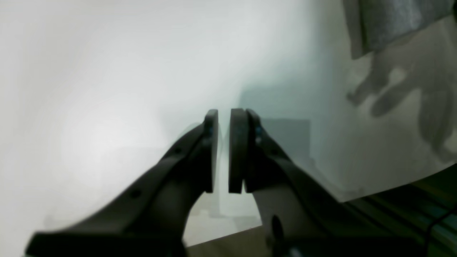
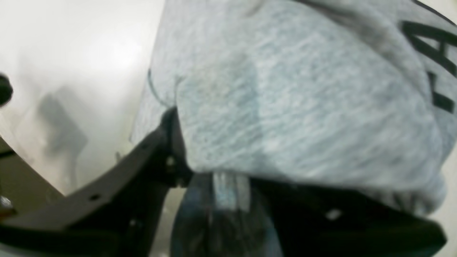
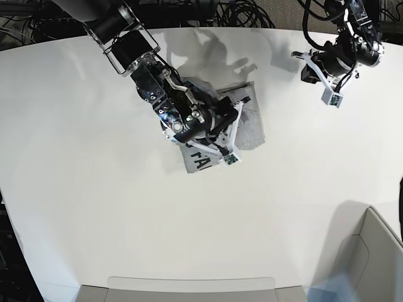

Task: Fold the T-shirt properly
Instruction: 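Lift the folded bundle with the right gripper and flip it over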

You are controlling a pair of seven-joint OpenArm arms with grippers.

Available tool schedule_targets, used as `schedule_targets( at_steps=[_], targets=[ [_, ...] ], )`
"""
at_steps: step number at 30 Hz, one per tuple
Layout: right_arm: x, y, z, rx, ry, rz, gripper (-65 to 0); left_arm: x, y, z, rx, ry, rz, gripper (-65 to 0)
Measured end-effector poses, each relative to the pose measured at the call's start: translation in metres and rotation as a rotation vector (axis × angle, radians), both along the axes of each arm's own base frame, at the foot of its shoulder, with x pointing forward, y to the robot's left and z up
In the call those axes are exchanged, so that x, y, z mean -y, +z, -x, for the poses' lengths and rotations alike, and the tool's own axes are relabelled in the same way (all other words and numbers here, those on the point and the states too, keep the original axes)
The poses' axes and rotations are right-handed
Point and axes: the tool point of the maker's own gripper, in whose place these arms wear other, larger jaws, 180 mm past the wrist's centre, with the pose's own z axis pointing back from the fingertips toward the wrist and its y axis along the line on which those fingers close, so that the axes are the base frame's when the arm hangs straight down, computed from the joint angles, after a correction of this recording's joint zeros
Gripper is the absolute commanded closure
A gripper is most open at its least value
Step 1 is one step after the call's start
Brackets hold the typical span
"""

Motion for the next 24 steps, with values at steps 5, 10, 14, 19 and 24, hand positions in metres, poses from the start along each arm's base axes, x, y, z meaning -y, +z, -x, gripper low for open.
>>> schedule_targets(
  at_steps=[5,10,14,19,24],
  targets=[
    [-0.01,0.0,0.004,0.05,0.06,0.05,-28.2,0.0,-0.001,0.001,-0.004,0.0,-0.001,-5.8],
    [-0.016,0.01,-0.008,0.139,0.044,0.107,-28.1,0.0,-0.001,0.001,-0.003,-0.001,0.0,-5.8],
    [-0.035,0.016,-0.003,0.233,0.118,0.158,-28.1,0.001,-0.001,0.001,-0.003,-0.001,0.001,-5.8],
    [-0.066,0.021,0.016,0.327,0.254,0.16,-28.1,0.001,-0.001,0.001,-0.004,-0.002,0.001,-5.8],
    [-0.061,0.024,0.008,0.35,0.233,0.175,-28.0,0.001,-0.001,0.001,-0.003,-0.002,0.001,-5.8]
  ],
)
